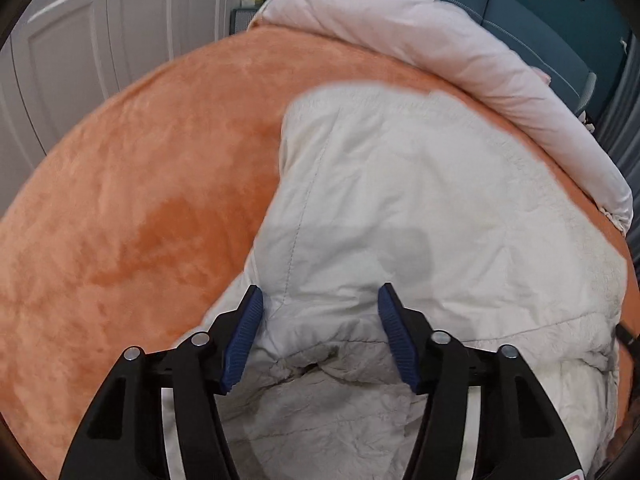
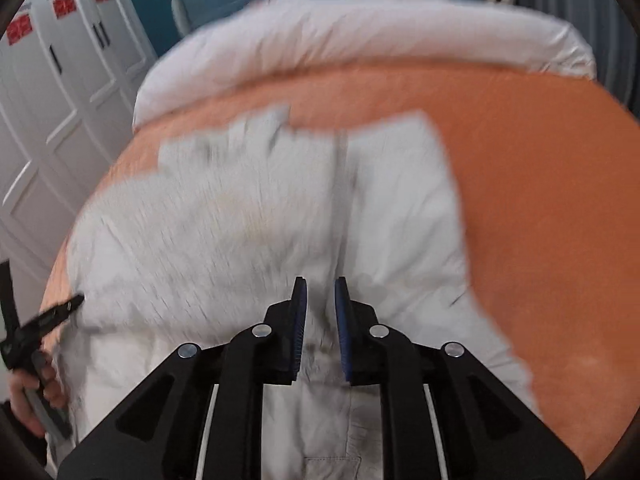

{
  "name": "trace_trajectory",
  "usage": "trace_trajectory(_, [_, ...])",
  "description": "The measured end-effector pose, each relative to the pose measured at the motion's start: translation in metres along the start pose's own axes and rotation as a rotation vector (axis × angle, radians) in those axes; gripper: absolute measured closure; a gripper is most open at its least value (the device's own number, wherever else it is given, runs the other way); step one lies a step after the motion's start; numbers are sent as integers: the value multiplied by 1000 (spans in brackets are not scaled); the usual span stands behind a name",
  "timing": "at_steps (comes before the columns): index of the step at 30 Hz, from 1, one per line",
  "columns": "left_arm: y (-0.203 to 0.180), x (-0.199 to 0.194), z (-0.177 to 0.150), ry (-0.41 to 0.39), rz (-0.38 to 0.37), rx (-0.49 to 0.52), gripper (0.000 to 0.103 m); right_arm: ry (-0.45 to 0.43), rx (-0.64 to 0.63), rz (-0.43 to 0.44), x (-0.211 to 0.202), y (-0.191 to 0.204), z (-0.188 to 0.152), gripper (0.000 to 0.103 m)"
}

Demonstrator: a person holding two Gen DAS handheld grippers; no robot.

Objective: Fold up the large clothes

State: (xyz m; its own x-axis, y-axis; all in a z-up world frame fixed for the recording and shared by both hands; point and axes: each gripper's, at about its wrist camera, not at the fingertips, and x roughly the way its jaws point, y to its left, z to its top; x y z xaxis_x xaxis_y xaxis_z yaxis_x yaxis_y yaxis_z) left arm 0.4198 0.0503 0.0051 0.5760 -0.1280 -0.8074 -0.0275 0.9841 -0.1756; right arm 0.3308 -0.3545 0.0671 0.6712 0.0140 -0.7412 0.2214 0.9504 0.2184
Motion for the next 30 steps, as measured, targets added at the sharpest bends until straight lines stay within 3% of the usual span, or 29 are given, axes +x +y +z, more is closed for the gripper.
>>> trace_trajectory(2, [-6, -20, 11, -62, -23, 21, 48, -109, -22, 12, -24, 10, 17, 88])
trace_trajectory(5, [-19, -37, 31, -129, -38, 37, 47, -142, -104, 41, -28, 37, 34, 88])
trace_trajectory(9, [-37, -22, 48, -111, -29, 45, 46, -60, -234, 19, 21, 71, 39, 89])
trace_trajectory(12, [-43, 5, 51, -77, 17, 59, 46, -2, -256, -39, 59, 64, 28, 93])
trace_trajectory(14, [-39, 23, 48, -72, 38, 52, 46, 13, -232, -24, 76, 51, 22, 94])
trace_trajectory(21, [-30, 62, 31, -83, 80, 106, 39, 29, -210, -3, 93, 47, -7, 96])
trace_trajectory(30, [-30, 77, 28, -88, 92, 119, 38, 18, -150, 63, 103, 36, -9, 96])
